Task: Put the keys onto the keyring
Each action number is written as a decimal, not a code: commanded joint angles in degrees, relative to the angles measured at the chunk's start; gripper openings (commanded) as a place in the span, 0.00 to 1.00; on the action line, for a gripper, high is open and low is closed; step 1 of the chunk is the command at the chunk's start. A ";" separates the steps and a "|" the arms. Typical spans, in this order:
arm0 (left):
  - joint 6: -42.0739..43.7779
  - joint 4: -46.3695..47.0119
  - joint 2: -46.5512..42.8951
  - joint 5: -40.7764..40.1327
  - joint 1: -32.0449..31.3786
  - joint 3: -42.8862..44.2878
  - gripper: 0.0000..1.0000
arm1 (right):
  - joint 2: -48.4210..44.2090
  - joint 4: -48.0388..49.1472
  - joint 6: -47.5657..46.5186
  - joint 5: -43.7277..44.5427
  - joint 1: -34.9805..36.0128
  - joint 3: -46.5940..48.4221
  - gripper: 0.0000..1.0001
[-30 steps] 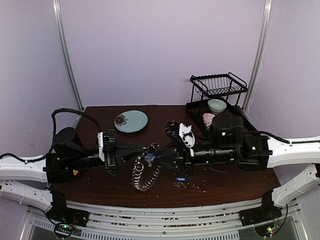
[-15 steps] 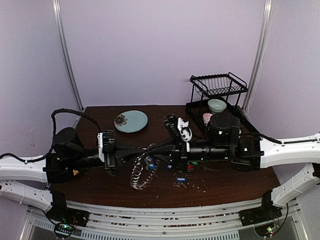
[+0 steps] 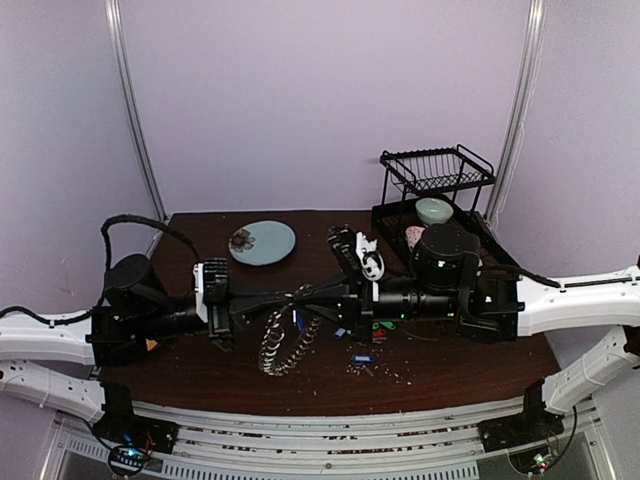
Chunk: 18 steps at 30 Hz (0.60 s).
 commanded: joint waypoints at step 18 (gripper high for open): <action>-0.68 3.63 -0.11 -2.25 -0.28 0.76 0.00 | -4.24 -10.54 -5.42 5.30 0.31 3.33 0.00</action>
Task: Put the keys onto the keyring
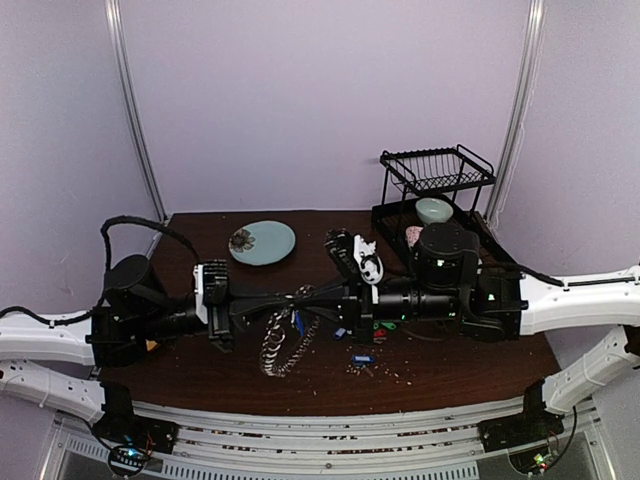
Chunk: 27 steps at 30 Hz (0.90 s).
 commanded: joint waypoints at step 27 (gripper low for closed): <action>-1.41 -5.05 6.07 -1.02 -0.25 6.76 0.33 | 6.84 -49.71 -12.65 36.96 9.12 31.39 0.00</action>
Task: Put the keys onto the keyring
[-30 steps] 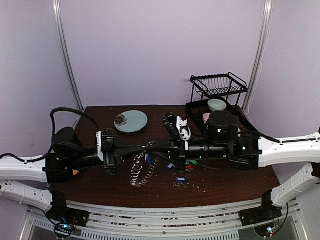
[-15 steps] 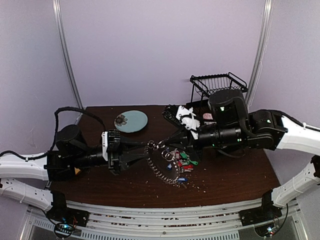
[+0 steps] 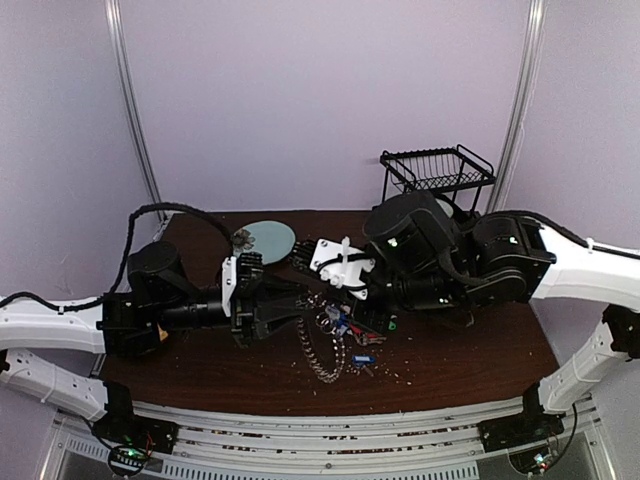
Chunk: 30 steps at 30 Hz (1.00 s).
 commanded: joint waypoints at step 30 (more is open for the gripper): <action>-0.33 -1.73 1.19 -6.38 0.20 1.65 0.07 | -4.93 13.18 -1.75 4.52 2.00 -4.40 0.00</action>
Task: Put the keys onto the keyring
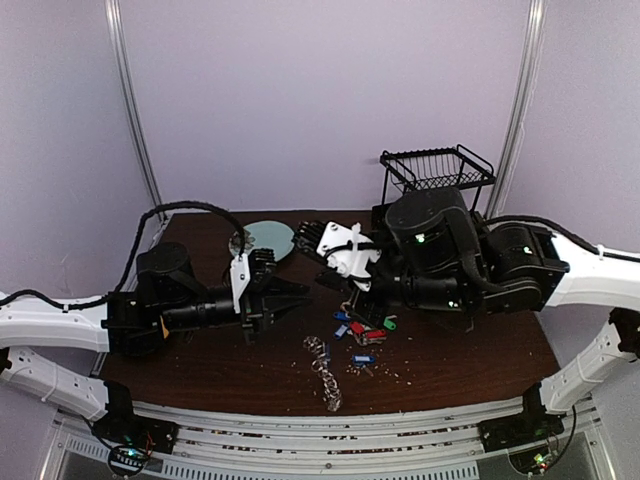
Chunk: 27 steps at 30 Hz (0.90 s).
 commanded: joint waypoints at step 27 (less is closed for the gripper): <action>-42.73 -22.14 -6.46 -32.50 0.21 -11.42 0.42 | 19.27 14.54 35.09 -14.67 -10.59 -22.16 0.58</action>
